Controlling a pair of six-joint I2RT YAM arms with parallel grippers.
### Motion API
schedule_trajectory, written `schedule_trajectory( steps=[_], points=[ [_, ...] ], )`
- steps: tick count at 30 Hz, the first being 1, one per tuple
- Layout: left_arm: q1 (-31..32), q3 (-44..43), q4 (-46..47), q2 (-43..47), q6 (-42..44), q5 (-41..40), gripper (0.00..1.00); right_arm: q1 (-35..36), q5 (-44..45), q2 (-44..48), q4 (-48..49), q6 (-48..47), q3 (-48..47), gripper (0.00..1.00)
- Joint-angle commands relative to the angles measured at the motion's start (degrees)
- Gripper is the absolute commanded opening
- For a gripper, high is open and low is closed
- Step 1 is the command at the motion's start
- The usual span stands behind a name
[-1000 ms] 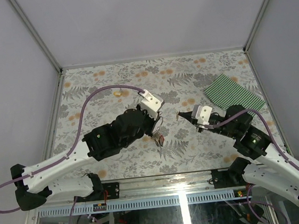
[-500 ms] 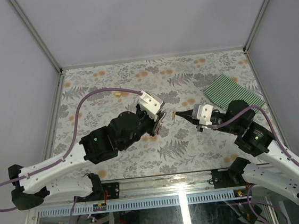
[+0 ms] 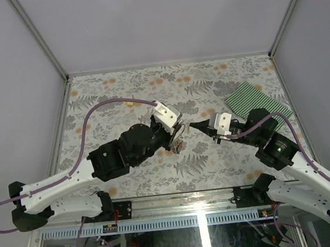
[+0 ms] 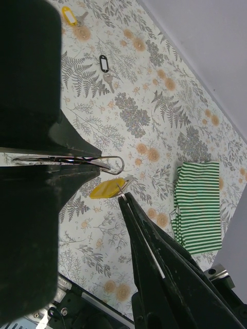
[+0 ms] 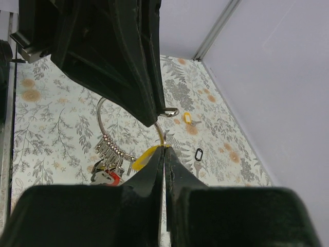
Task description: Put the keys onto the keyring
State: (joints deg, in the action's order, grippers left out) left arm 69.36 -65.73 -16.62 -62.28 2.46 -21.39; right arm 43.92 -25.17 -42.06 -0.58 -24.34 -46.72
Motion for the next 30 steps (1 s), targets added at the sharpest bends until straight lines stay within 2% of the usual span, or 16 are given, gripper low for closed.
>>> schedule_trajectory(
  steps=[1, 15, 30],
  points=[
    [0.2, -0.3, 5.5, 0.1, 1.1, -0.1, 0.00, 0.7, -1.5, -0.1, 5.6, 1.4, -2.7, 0.00],
    [0.5, -0.8, 5.1, -0.7, 1.2, 0.0, 0.00, 1.8, -2.3, -2.0, 8.0, 2.6, -2.9, 0.00],
    [0.6, -1.3, 5.0, -1.3, 1.3, 0.9, 0.00, 2.3, 1.1, -2.4, 8.6, 2.6, -2.5, 0.00]
  ],
)
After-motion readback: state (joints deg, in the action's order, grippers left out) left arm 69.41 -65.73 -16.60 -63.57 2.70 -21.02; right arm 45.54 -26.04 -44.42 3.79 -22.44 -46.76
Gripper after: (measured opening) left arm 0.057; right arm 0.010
